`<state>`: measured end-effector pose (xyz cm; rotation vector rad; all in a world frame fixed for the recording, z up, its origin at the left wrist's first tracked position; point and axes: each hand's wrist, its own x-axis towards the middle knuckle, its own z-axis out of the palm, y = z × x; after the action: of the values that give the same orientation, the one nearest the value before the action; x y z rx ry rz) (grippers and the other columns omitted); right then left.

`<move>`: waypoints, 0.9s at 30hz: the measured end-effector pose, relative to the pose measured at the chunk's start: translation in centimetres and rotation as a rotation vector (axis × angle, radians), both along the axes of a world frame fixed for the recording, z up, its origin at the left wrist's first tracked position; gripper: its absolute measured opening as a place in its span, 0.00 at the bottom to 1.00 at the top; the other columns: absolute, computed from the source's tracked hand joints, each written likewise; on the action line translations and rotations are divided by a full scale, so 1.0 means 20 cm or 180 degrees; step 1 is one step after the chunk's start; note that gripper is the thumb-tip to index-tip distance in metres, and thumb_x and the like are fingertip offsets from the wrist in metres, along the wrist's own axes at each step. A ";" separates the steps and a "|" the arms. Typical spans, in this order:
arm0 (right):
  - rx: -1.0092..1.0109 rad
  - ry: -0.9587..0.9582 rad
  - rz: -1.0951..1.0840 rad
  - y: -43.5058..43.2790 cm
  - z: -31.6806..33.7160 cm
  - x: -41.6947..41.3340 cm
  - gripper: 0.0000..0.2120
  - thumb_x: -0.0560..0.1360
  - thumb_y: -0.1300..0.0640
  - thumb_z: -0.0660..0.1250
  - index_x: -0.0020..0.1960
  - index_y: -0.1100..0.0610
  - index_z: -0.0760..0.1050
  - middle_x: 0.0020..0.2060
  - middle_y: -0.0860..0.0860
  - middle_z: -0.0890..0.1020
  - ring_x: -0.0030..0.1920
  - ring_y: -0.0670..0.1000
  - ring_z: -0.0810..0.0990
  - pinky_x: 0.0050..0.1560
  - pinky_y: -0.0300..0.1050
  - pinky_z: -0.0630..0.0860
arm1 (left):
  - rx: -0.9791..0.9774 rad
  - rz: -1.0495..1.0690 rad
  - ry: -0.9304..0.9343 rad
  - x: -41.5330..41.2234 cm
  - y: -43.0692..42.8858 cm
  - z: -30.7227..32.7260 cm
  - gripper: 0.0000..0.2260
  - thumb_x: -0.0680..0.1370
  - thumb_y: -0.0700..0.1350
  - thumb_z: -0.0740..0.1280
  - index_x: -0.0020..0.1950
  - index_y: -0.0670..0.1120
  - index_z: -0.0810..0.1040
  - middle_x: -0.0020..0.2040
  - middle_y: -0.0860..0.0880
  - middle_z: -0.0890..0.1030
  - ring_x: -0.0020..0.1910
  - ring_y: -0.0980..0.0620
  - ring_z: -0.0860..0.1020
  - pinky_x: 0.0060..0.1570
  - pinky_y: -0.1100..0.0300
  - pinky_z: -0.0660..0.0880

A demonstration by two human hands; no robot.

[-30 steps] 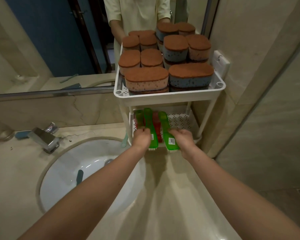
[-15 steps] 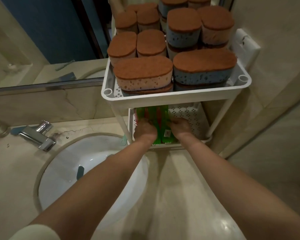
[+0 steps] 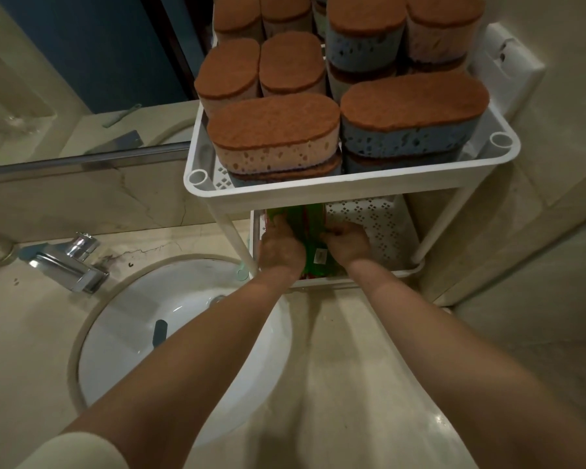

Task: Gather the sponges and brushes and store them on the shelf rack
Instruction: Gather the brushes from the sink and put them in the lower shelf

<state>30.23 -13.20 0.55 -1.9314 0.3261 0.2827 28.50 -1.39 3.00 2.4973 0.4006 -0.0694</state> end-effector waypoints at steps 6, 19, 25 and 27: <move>-0.0154 -0.0098 -0.0076 -0.01 -0.01 -0.03 0.12 0.78 0.56 0.64 0.58 0.55 0.81 0.55 0.54 0.83 0.48 0.51 0.79 0.47 0.40 0.73 | -0.0060 0.0085 0.0060 -0.01 -0.02 0.01 0.15 0.81 0.43 0.56 0.68 0.51 0.66 0.61 0.47 0.78 0.58 0.40 0.78 0.60 0.46 0.73; -0.0047 -0.0027 -0.0103 -0.04 0.00 -0.04 0.14 0.79 0.55 0.64 0.62 0.55 0.79 0.58 0.54 0.82 0.55 0.53 0.79 0.53 0.42 0.75 | 0.0341 -0.0057 -0.0237 0.01 0.05 -0.10 0.14 0.80 0.42 0.58 0.60 0.58 0.74 0.58 0.51 0.79 0.61 0.44 0.72 0.61 0.52 0.62; -0.0077 -0.0081 -0.0073 -0.01 0.00 -0.04 0.12 0.78 0.58 0.64 0.58 0.56 0.81 0.54 0.56 0.83 0.46 0.51 0.78 0.47 0.42 0.75 | 0.0834 -0.0133 -0.0261 0.00 0.04 -0.12 0.18 0.81 0.46 0.58 0.71 0.54 0.68 0.71 0.48 0.69 0.69 0.43 0.66 0.67 0.48 0.65; -0.0067 -0.0071 -0.0085 0.01 0.00 -0.04 0.12 0.78 0.57 0.64 0.58 0.56 0.81 0.53 0.56 0.83 0.46 0.51 0.79 0.48 0.43 0.76 | 0.0757 -0.0111 -0.0404 -0.01 0.05 -0.14 0.18 0.81 0.47 0.59 0.71 0.56 0.68 0.71 0.48 0.68 0.68 0.43 0.66 0.67 0.49 0.66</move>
<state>29.38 -13.08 0.63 -1.9481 0.3411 0.2407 28.30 -0.42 0.29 2.7250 0.3286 0.1296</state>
